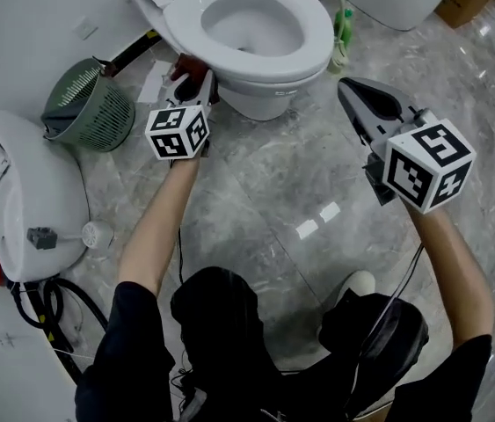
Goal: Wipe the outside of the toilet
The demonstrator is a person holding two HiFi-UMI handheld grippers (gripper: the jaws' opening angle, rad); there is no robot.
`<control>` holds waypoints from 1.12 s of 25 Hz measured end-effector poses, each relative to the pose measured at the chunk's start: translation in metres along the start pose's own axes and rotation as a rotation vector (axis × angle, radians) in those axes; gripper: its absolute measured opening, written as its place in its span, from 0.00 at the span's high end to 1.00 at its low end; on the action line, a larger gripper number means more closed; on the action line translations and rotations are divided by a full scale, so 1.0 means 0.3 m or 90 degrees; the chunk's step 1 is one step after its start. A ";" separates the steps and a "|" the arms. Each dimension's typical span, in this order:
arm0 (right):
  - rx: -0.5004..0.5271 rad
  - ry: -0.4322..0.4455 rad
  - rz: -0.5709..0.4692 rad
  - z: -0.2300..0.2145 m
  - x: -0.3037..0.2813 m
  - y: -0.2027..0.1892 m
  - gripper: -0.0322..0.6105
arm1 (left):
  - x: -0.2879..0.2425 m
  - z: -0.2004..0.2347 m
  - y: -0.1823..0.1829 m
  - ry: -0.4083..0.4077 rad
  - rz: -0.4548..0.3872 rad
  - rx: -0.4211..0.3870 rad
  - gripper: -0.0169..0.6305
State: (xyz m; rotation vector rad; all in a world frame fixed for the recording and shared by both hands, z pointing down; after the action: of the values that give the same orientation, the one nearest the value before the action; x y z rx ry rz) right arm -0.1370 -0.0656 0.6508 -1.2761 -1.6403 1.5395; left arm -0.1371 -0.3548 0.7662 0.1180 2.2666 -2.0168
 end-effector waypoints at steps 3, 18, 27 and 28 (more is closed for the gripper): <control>-0.016 0.000 -0.042 -0.038 -0.039 -0.034 0.95 | 0.000 -0.054 0.003 0.006 -0.011 -0.002 0.88; -0.081 -0.013 -0.072 -0.134 -0.067 -0.277 0.95 | 0.009 -0.378 0.007 -0.021 -0.046 0.017 0.88; -0.089 -0.031 -0.027 -0.151 -0.036 -0.380 0.95 | -0.044 -0.569 0.025 -0.107 -0.062 -0.010 0.88; -0.087 -0.032 -0.025 -0.150 -0.036 -0.380 0.95 | -0.058 -0.596 0.026 -0.120 -0.061 -0.014 0.88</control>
State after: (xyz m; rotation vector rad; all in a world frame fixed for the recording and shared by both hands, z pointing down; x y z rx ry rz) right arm -0.1233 -0.0434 0.7710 -1.2767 -1.8179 1.4691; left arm -0.1237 -0.1760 0.7813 -0.1800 2.2150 -1.9536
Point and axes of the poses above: the fingertips, and each gripper's own axes: x backward along the fingers, z to its left, y out of its top, the point moved 3 cm from there along x, backward along the fingers, and after that the axes turned 6 degrees about -x, right-handed, at the moved point
